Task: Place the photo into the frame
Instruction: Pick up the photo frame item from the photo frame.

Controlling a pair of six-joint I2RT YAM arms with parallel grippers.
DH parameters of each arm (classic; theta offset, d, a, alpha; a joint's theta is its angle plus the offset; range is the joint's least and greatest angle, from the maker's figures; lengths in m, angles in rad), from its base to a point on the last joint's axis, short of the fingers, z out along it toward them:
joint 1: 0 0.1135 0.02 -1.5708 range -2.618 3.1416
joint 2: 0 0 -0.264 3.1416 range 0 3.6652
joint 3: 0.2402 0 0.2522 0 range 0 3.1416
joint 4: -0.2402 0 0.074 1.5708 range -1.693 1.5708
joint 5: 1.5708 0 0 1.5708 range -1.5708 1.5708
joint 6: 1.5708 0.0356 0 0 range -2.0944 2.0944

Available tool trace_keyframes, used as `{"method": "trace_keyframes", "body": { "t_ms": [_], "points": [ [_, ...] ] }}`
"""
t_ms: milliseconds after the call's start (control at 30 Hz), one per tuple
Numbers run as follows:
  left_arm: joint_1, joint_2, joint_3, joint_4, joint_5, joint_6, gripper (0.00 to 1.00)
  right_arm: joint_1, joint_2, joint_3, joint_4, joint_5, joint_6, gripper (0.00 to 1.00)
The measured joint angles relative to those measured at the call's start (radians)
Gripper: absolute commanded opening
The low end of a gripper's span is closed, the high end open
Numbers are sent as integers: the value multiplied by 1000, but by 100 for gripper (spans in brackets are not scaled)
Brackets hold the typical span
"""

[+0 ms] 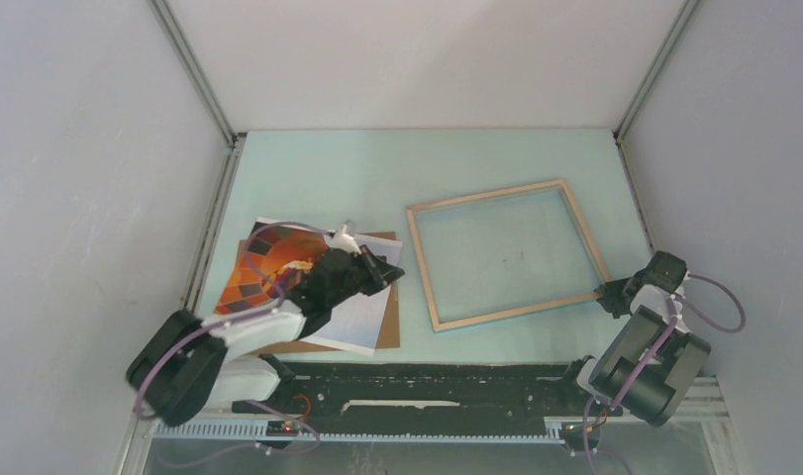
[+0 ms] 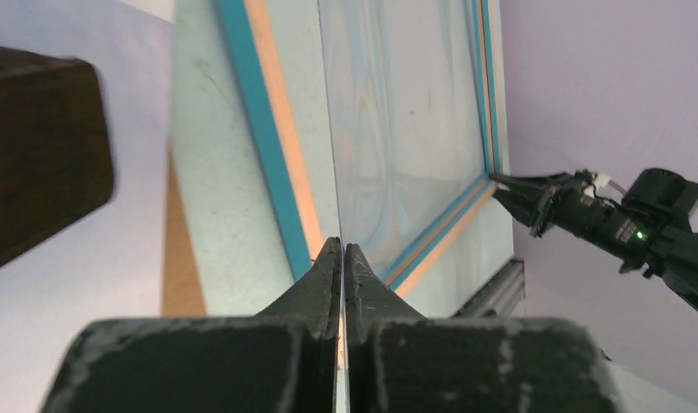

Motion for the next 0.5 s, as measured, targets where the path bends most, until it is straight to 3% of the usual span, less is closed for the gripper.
{"method": "trace_keyframes", "body": {
  "t_ms": [167,333,500],
  "points": [
    [3,-213,-70,-90,-151,37,0,6,3,5,-6,9,3,0],
    [39,-332,-111,-166,-225,46,0,21,3,10,-13,29,-4,0],
    [141,-346,-172,-195,-187,45,0,47,2,14,-18,51,-17,19]
  ]
}}
